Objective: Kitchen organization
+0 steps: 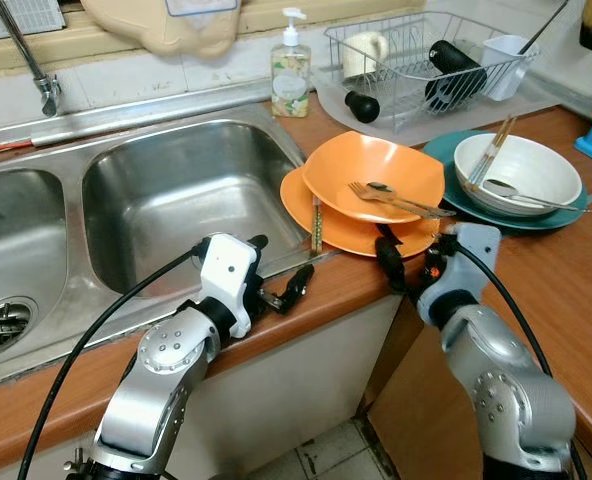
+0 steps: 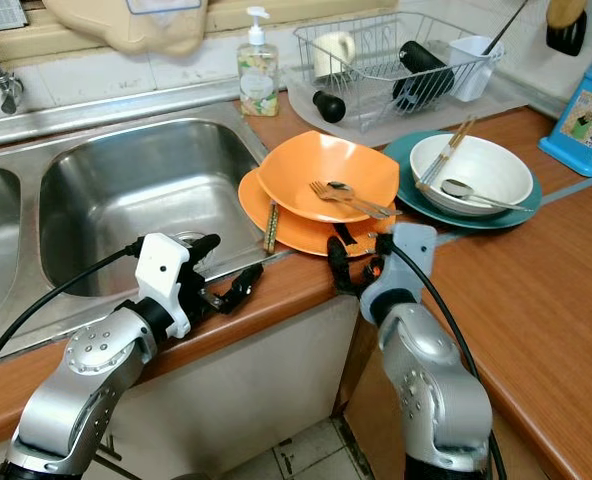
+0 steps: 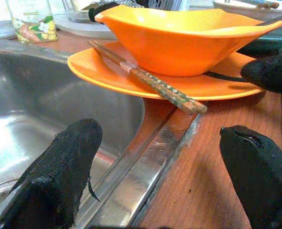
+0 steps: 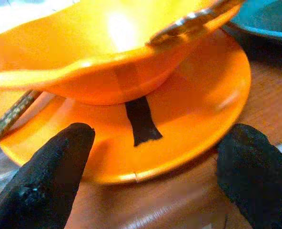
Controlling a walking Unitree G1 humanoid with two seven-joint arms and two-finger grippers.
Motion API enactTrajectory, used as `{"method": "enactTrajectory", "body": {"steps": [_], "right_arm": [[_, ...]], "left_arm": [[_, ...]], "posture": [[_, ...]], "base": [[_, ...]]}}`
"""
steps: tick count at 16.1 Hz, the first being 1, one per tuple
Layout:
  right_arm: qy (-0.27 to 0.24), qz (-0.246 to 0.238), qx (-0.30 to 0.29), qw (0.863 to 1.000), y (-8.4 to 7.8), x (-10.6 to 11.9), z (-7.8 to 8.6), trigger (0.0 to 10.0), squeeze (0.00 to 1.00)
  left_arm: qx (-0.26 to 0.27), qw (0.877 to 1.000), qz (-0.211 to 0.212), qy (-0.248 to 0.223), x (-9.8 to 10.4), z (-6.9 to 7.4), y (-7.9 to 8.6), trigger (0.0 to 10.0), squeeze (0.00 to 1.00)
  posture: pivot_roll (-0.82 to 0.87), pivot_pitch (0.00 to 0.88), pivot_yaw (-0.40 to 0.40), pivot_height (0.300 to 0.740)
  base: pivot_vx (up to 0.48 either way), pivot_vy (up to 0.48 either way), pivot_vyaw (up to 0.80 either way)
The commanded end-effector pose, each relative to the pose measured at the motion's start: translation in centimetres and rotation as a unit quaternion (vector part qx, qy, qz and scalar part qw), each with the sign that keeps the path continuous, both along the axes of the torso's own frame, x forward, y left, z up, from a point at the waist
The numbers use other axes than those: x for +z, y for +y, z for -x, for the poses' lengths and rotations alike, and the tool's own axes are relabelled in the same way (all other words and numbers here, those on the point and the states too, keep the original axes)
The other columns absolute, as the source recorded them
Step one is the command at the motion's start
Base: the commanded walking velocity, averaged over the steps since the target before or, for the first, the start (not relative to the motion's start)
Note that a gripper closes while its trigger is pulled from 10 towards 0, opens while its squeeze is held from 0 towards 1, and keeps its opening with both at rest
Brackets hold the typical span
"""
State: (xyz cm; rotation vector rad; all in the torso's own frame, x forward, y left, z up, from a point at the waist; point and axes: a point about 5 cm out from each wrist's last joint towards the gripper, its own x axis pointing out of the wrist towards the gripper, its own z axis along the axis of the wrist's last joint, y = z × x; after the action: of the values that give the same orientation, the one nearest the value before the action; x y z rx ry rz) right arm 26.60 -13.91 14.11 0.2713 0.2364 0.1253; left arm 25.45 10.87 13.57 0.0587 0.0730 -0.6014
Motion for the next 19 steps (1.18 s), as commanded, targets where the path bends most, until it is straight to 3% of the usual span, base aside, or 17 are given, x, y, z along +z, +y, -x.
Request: {"method": "enactTrajectory", "body": {"steps": [1,9,16,19], "right_arm": [[0.014,-0.007,-0.001,1.0,0.1,-0.3,-0.2,10.0,0.0],[0.023,-0.023,-0.014,0.999,1.4,0.1,-2.8,10.0,0.0],[0.027,-0.032,-0.019,0.999,2.1,0.1,-4.0,10.0,0.0],[0.032,-0.042,-0.02,0.998,2.7,0.0,-4.5,10.0,0.0]], "left_arm": [[0.005,1.0,-0.005,-0.013,0.6,-0.1,0.2,10.0,0.0],[0.011,1.0,-0.01,-0.018,0.7,-0.5,0.4,10.0,0.0],[0.017,1.0,-0.013,-0.019,0.7,-0.8,0.5,10.0,0.0],[0.036,0.999,-0.024,-0.012,0.3,-1.8,0.5,10.0,0.0]], "posture": [[-0.03,0.0,0.033,0.74],[-0.02,0.0,0.033,0.74],[-0.01,0.0,0.033,0.74],[-0.01,0.0,0.036,0.74]], "base": [[0.0,0.0,0.0],[0.0,0.0,0.0],[0.0,0.0,0.0],[0.0,0.0,0.0]]}}
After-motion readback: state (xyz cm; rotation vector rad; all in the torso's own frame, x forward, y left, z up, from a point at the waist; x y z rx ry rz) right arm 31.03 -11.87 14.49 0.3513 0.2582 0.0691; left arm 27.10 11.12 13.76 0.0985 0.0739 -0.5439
